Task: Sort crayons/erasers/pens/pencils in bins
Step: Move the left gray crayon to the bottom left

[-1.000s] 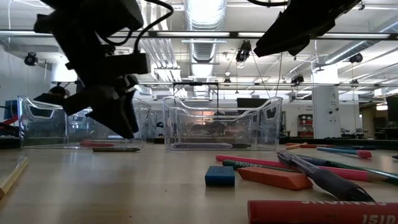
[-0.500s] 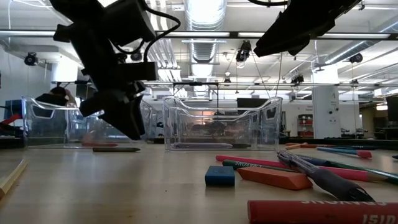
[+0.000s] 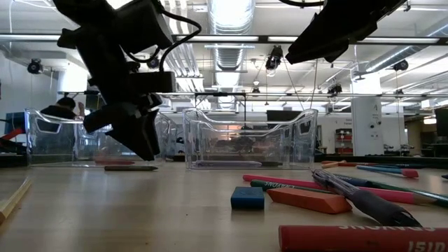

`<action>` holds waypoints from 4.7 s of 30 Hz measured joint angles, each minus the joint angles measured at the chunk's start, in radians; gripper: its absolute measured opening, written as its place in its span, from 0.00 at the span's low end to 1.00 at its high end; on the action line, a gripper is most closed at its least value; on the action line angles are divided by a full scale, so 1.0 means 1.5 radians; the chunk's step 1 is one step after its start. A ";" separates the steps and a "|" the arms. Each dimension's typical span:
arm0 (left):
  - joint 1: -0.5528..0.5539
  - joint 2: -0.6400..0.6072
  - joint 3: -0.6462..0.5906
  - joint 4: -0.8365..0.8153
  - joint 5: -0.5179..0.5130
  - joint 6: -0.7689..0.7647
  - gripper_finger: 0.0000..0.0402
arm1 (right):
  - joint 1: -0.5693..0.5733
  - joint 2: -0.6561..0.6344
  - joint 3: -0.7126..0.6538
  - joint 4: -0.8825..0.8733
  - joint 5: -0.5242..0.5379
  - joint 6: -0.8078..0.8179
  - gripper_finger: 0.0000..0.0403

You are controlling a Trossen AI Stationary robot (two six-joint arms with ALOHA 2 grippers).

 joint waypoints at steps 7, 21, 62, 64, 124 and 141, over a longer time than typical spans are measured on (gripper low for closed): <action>-0.036 -0.003 0.020 0.000 0.004 -0.082 0.38 | 0.000 0.000 0.000 0.000 0.000 0.000 0.32; -0.103 0.031 0.020 0.003 -0.267 -0.413 0.27 | 0.000 0.000 0.000 0.002 0.000 0.007 0.32; -0.124 0.184 0.178 -0.193 -0.264 0.199 0.00 | 0.000 0.000 0.000 0.005 0.000 0.005 0.32; -0.121 0.184 0.181 -0.208 -0.255 0.222 0.00 | 0.000 0.000 0.000 0.005 0.000 0.005 0.32; -0.028 0.223 0.196 -0.272 -0.205 0.340 0.00 | 0.000 0.000 -0.001 0.015 0.000 -0.002 0.32; -0.043 0.225 0.212 -0.307 -0.158 0.283 0.00 | 0.000 0.000 -0.001 0.015 0.000 -0.002 0.32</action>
